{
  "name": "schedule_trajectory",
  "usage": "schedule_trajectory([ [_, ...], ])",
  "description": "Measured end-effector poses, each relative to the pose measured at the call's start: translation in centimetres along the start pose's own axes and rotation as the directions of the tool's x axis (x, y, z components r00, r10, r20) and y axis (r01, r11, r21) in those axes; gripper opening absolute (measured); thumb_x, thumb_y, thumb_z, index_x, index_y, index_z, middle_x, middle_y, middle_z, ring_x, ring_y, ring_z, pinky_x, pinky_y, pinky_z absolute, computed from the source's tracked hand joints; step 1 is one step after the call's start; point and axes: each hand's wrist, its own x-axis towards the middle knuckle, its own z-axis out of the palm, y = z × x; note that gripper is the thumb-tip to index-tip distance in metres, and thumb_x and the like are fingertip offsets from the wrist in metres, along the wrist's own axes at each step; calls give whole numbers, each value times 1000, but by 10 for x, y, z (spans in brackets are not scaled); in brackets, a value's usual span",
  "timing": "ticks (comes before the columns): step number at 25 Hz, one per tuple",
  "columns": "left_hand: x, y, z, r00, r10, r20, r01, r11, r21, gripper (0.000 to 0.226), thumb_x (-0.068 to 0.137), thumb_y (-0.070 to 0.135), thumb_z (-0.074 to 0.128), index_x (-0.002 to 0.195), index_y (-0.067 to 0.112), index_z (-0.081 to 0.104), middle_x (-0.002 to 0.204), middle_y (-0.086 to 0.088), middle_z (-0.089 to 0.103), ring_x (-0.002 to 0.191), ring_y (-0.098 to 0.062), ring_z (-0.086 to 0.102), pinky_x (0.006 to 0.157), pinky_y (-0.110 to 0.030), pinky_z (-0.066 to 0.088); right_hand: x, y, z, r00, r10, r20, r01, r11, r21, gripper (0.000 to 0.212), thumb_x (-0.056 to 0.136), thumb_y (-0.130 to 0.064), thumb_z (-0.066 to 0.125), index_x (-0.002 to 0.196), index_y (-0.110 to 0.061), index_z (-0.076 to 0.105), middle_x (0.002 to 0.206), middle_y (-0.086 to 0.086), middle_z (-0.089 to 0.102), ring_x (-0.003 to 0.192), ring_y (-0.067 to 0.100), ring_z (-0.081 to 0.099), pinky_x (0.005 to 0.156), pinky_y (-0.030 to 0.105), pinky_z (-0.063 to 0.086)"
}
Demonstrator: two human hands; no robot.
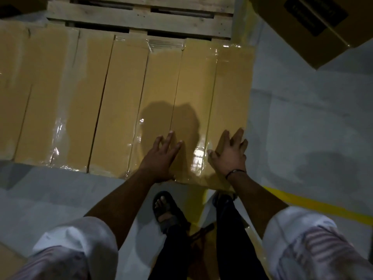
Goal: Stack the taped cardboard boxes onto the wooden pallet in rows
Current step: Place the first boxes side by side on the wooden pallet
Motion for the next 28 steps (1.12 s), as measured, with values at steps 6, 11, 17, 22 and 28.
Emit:
schedule_trajectory([
  [6, -40, -13, 30, 993, 116, -4, -115, 986, 117, 147, 64, 47, 93, 161, 36, -17, 165, -8, -33, 155, -45, -7, 112, -51, 41, -66, 11, 41, 999, 3, 47, 4, 990, -142, 113, 78, -81, 57, 159, -34, -5, 162, 7, -33, 147, 54, -14, 109, 72, 29],
  [11, -40, -20, 41, 981, 152, -118, -130, 976, 176, 134, 64, 40, 94, 163, 34, 4, 171, -12, -12, 150, -47, 14, 99, -52, 51, -77, 18, 51, 996, -39, 77, 56, 967, -247, 125, 72, -81, 66, 158, -36, -13, 159, 8, -40, 145, 55, -21, 109, 75, 26],
  [17, -43, -18, 47, 974, 152, -168, -120, 975, 188, 109, 80, 35, 81, 164, 30, 12, 172, -11, -1, 147, -43, 21, 107, -48, 42, -76, 22, 50, 996, -52, 72, 69, 963, -261, 114, 79, -63, 74, 158, -39, -3, 162, 6, -34, 147, 54, -17, 109, 73, 30],
  [22, -47, -6, 51, 978, 93, -186, -78, 993, 90, 98, 85, 19, 77, 163, 27, 19, 172, -7, 8, 145, -40, 26, 110, -45, 39, -78, 29, 49, 994, -75, 77, 94, 957, -276, 107, 83, -58, 73, 160, -38, 1, 163, 2, -31, 147, 53, -16, 112, 71, 29],
  [28, -43, 10, 44, 959, -147, -243, 15, 879, -476, 88, 78, 3, 70, 156, 23, 34, 159, 0, 42, 138, -32, 32, 95, -46, 53, -73, 35, 51, 996, -71, 49, 82, 963, -257, 107, 82, -54, 76, 160, -37, 4, 164, 6, -27, 148, 52, -12, 112, 70, 30],
])
